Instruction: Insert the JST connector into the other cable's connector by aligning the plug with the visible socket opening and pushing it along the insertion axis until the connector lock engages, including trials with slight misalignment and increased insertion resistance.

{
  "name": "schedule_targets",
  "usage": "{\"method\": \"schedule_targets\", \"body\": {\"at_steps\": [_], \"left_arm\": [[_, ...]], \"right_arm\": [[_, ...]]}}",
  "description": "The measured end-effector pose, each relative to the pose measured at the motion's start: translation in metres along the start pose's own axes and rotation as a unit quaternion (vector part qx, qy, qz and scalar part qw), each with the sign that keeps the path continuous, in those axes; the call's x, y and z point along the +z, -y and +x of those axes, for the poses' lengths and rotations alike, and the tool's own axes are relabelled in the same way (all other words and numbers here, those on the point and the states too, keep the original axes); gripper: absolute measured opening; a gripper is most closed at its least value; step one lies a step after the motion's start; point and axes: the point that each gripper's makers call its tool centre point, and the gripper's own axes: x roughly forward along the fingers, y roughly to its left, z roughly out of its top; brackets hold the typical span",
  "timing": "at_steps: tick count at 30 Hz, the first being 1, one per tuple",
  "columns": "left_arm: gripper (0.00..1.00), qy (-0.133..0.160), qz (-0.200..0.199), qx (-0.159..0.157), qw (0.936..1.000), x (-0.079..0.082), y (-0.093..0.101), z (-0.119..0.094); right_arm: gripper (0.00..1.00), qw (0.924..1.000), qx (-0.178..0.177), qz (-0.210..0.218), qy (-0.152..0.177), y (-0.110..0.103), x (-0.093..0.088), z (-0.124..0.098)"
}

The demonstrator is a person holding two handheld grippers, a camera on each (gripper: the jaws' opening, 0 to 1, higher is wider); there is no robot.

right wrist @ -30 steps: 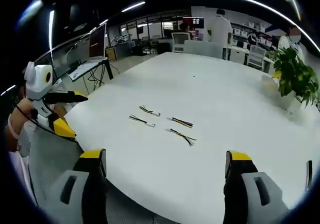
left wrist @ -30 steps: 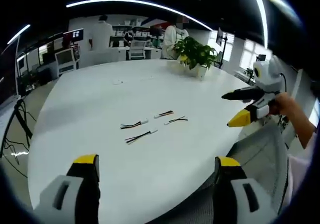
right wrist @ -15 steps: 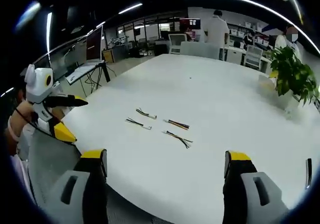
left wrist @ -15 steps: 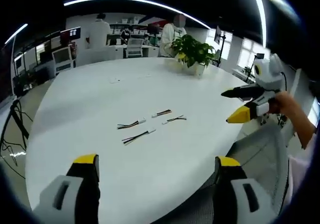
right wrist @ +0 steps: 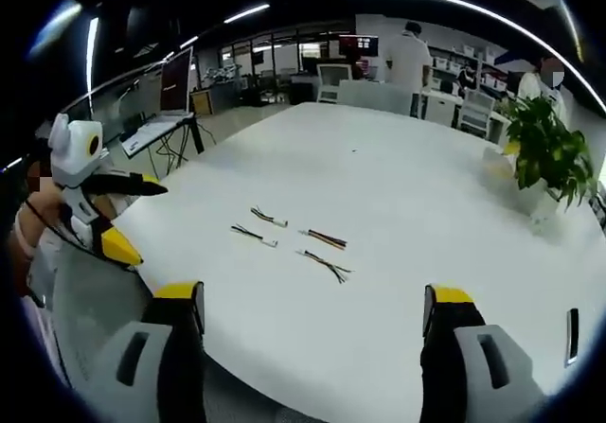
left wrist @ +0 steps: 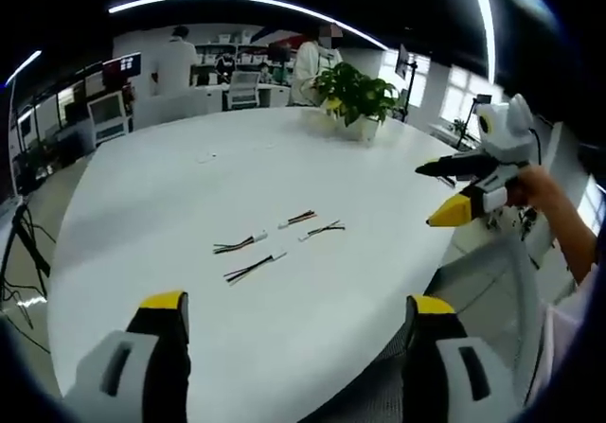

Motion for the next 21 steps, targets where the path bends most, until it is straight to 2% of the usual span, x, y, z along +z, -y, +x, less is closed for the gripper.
{"method": "schedule_targets", "body": {"at_steps": [5, 9, 12, 15, 16, 18, 21], "left_arm": [[0.92, 0.011, 0.016, -0.006, 0.9998, 0.017, 0.0, 0.001], [0.92, 0.019, 0.035, -0.006, 0.9992, 0.029, -0.003, 0.004], [0.92, 0.018, 0.034, 0.003, 0.9993, 0.033, -0.009, 0.01], [0.9, 0.028, 0.046, 0.015, 0.9984, 0.041, -0.016, 0.012], [0.89, 0.038, 0.052, 0.026, 0.9976, 0.045, -0.02, 0.012], [0.88, 0.037, 0.05, 0.024, 0.9978, 0.047, -0.022, 0.011], [0.89, 0.035, 0.043, 0.018, 0.9983, 0.049, -0.024, 0.012]], "right_arm": [[0.94, 0.9999, -0.002, -0.013, 0.011, 0.007, 0.016, -0.004], [0.93, 0.9995, 0.015, -0.014, 0.026, 0.006, 0.027, 0.0], [0.91, 0.9988, 0.025, 0.001, 0.041, 0.008, 0.036, 0.003], [0.88, 0.9987, 0.03, 0.006, 0.04, 0.011, 0.042, 0.004], [0.86, 0.9988, 0.025, -0.003, 0.042, 0.013, 0.044, 0.003], [0.86, 0.9976, 0.019, -0.032, 0.059, 0.016, 0.054, 0.001], [0.88, 0.9972, 0.027, -0.039, 0.057, 0.015, 0.058, 0.0]]}}
